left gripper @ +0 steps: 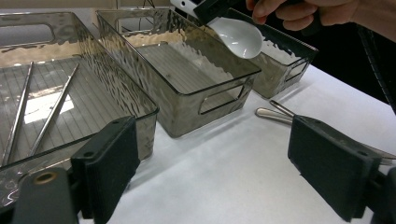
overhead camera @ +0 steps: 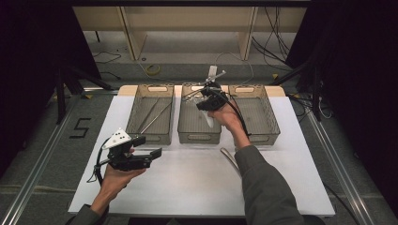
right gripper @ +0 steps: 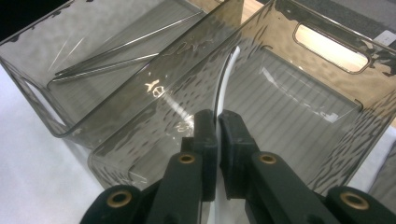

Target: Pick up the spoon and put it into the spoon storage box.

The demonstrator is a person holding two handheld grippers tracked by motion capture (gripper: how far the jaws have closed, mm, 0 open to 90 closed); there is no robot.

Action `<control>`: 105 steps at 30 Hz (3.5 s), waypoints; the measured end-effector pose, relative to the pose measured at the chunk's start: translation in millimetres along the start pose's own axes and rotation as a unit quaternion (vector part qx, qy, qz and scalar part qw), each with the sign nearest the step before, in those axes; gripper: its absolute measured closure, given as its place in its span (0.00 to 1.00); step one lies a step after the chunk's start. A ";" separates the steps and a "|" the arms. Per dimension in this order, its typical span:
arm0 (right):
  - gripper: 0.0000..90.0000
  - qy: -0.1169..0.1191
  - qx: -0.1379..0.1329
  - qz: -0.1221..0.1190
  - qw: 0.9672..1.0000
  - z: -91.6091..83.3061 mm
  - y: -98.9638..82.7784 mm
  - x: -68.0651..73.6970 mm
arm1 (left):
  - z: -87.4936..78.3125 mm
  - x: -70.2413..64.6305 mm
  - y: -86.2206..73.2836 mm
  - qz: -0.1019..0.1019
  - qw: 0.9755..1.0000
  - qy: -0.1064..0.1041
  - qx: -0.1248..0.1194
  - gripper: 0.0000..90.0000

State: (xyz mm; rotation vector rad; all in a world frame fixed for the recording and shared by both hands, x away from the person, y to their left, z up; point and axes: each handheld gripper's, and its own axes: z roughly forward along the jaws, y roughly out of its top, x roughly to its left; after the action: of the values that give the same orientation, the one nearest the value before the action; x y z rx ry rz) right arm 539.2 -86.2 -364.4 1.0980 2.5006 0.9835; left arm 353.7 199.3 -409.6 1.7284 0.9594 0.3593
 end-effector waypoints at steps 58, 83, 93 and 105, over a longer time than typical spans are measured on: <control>0.37 0.018 0.054 -0.023 0.998 -65.4 -112.5 14.4 | 1.0 -0.8 -0.1 0.000 1.000 -0.001 -0.002 0.17; 0.30 0.031 0.108 -0.015 0.994 -55.7 -153.6 9.3 | -1.1 0.2 0.2 -0.001 1.000 -0.003 -0.005 0.17; 0.31 0.034 0.138 -0.024 0.990 -46.4 -154.8 14.1 | -4.5 1.0 -0.9 -0.003 1.000 0.000 -0.007 0.17; 0.32 0.029 0.170 -0.034 0.984 -39.2 -159.7 13.9 | -4.7 1.3 -0.9 -0.003 1.000 0.000 -0.007 0.17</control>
State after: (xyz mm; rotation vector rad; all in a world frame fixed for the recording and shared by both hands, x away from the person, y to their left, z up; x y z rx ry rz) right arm 421.9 -173.8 -440.7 1.0770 2.8045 0.5904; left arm 351.1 203.5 -408.9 1.7119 0.9588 0.3607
